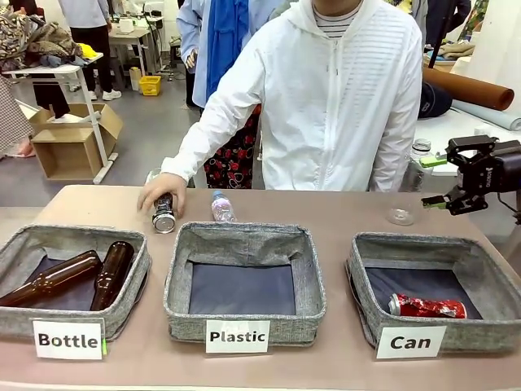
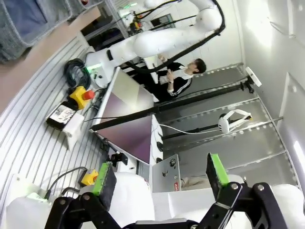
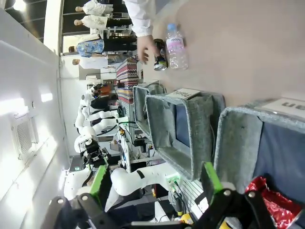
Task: Sort the can waste into the basket.
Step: Pick up the can waste from the table and place it in the right Fabric basket.
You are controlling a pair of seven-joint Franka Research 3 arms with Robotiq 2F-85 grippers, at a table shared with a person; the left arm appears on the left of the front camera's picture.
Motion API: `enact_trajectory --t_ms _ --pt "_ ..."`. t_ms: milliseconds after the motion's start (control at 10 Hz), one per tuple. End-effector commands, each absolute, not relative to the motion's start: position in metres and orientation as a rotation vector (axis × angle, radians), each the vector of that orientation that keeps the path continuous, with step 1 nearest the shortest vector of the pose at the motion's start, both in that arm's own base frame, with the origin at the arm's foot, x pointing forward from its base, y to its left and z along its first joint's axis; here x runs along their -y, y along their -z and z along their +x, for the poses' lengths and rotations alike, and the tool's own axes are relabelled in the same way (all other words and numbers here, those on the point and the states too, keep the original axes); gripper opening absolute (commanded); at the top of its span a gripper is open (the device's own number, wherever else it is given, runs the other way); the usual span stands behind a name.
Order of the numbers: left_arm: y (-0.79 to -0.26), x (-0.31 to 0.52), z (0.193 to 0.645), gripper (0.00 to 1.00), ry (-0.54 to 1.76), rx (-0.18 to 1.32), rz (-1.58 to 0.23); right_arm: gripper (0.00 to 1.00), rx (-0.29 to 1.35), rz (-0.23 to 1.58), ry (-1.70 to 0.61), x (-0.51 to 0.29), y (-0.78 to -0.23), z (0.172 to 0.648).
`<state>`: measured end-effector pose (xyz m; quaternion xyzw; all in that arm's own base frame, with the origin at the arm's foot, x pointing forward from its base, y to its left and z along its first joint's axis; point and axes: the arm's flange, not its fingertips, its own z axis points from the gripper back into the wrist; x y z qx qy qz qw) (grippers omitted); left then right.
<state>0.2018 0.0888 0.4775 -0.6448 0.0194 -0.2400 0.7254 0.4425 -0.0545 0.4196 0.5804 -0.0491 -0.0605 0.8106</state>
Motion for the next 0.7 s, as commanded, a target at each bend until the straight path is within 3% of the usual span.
enact_trajectory --t_ms 0,100,300,600 --pt "-0.502 -0.056 0.264 1.0 0.431 -0.199 -1.236 1.0 0.108 1.244 0.097 0.058 -0.421 0.444" --pt "-0.516 -0.023 0.325 1.0 0.36 -0.295 -1.105 1.0 0.108 1.244 0.097 0.058 -0.421 0.444" --pt "-0.519 0.022 0.399 1.0 0.253 -0.348 -0.991 1.0 0.108 1.244 0.097 0.058 -0.421 0.444" --pt "-0.502 0.051 0.443 1.0 0.164 -0.361 -0.9 1.0 0.108 1.244 0.097 0.058 -0.421 0.444"
